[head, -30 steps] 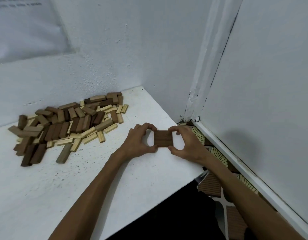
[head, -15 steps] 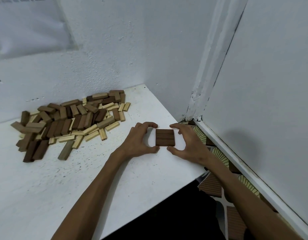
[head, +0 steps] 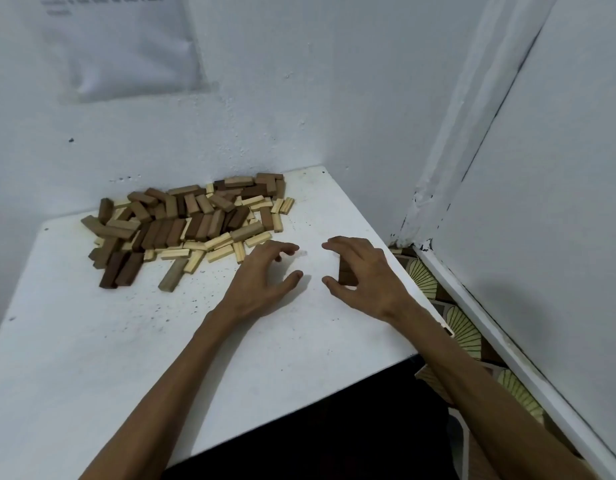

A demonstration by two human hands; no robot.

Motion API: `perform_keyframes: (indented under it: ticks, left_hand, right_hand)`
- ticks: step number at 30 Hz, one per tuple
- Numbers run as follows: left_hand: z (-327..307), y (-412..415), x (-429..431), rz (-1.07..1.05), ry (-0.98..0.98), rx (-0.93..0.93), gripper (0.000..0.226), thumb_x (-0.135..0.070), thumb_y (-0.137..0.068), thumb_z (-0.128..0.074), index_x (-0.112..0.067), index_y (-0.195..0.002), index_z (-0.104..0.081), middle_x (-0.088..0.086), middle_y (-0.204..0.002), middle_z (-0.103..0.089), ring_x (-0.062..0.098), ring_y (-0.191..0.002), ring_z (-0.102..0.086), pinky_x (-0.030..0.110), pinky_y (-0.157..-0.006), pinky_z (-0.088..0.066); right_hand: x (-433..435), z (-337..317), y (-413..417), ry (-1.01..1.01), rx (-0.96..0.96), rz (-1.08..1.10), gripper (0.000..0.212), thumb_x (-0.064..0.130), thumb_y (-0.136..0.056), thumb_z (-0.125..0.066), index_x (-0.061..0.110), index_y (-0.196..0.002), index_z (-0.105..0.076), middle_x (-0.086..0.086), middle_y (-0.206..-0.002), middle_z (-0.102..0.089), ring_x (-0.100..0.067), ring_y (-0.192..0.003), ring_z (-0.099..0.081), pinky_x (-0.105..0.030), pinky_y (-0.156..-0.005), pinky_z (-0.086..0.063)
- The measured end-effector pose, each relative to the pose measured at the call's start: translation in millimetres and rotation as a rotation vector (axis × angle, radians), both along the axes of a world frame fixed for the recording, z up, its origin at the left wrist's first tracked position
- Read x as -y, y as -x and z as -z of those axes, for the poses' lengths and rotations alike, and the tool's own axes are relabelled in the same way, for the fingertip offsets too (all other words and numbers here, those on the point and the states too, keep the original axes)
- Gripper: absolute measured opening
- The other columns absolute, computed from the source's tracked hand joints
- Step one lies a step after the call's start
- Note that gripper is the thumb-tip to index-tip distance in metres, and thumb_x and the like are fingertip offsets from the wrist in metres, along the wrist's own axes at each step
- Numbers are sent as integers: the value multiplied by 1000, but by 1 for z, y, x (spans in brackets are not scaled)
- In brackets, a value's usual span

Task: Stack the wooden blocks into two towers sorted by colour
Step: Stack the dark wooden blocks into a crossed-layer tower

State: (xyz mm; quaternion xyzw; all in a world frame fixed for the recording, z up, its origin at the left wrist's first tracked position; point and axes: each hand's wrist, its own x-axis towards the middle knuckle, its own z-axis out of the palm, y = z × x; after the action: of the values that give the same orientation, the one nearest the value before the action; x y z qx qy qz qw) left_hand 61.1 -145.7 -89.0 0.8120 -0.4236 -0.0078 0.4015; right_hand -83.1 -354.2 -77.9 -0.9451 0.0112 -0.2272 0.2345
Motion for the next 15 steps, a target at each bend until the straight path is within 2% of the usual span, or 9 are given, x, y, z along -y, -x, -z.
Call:
perform_keyframes:
  ticks: [4,9,15]
  left_hand:
    - [-6,-10,-34,-82,-65,49,51,-51,-89,-66,-28,-134,-61,-12,-135,-60,6,-111,-56,33,-92,-47]
    - [-6,-18,-81,-193,-123,90,57,-61,-86,-60,-27,-132,-63,-6,-135,-64,16,-119,-59,42,-99,-50]
    - [-5,-21,-138,-354,-168,165,54,-54,-85,-62,-23,-129,-66,-5,-131,-65,20,-115,-62,46,-92,-54]
  right_hand:
    - [-25,-5,-23,-1,-33,-49,59,39,-94,-72,24,-148,-53,6,-152,-52,-12,-142,-41,-33,-109,-32]
    - [-59,-4,-51,12,-58,-173,57,40,-96,-69,24,-149,-51,5,-152,-52,-13,-142,-41,-39,-112,-34]
    - [-104,-3,-84,12,-41,-323,55,34,-94,-72,18,-144,-56,-1,-146,-58,-20,-137,-51,-47,-107,-46]
